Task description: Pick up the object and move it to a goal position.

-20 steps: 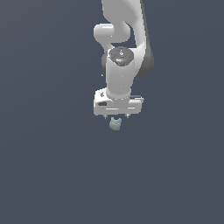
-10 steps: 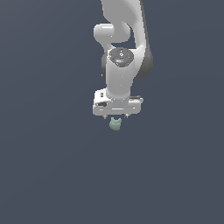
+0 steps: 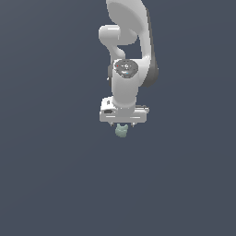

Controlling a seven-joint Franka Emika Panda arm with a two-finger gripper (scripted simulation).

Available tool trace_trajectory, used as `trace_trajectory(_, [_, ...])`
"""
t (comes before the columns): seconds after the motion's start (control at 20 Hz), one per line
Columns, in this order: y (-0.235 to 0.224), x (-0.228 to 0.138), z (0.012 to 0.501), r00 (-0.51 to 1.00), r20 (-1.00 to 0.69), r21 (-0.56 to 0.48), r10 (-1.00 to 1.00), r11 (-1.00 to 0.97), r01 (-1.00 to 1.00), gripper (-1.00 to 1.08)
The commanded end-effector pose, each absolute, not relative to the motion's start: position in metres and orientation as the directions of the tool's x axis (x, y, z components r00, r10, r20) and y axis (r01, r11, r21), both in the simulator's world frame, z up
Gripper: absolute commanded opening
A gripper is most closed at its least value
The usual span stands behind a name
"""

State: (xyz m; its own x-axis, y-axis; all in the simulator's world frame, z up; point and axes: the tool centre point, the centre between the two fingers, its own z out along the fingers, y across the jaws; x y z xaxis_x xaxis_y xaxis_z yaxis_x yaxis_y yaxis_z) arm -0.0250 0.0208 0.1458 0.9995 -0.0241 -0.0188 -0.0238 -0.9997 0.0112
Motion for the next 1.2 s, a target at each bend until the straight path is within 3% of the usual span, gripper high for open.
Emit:
trace_trajectory(0.0, [0.021, -0.032, 0.133, 0.998, -0.015, 0.008, -0.067, -0.998, -0.067, 1.0])
trace_trajectory(0.5, [0.021, -0.054, 0.094, 0.979, -0.002, 0.001, -0.202, -0.979, -0.202, 1.0])
trace_trajectory(1.15, [0.021, -0.058, 0.074, 0.976, -0.001, 0.0, -0.216, -0.976, -0.216, 1.0])
